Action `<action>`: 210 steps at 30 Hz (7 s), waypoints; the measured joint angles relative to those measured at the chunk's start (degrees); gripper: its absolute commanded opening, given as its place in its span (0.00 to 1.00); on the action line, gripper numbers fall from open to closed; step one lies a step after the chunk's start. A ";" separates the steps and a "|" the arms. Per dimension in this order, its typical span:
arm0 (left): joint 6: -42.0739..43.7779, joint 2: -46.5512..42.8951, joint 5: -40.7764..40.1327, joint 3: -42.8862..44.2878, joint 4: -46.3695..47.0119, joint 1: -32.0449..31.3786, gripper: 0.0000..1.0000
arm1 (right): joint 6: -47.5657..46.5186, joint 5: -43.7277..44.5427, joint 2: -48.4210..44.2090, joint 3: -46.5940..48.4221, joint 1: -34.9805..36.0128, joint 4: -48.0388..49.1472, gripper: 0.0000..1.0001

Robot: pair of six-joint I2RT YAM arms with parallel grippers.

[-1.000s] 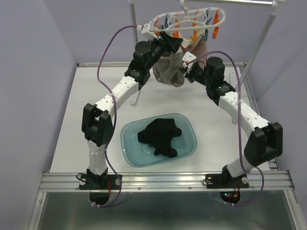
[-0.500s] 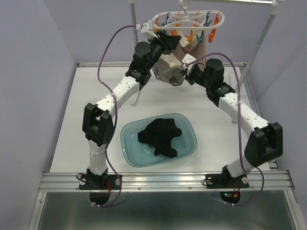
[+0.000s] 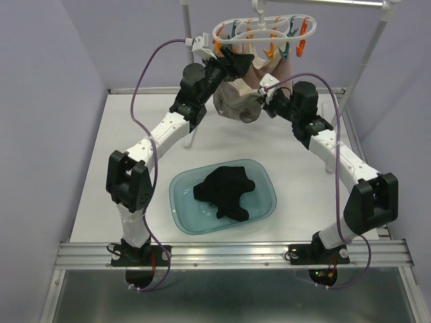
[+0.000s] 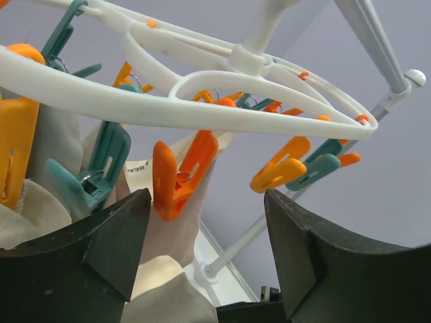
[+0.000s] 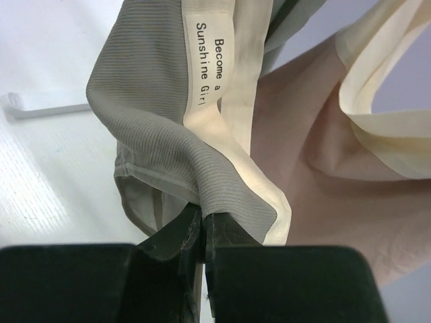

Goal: Remove the underwear clipped to the hanger

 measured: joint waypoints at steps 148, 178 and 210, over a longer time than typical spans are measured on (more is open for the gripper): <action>33.38 -72.98 -11.98 -67.71 -24.70 16.59 0.99 | 6.86 -22.75 -11.23 28.72 -5.49 -47.04 0.01; 33.55 -74.25 -13.53 -67.95 -25.88 16.59 0.99 | 8.41 -29.77 -4.17 23.28 20.52 -49.55 0.01; 33.55 -74.88 -11.67 -67.95 -25.81 16.59 0.99 | -22.38 -3.67 -7.54 10.75 21.55 -58.84 1.00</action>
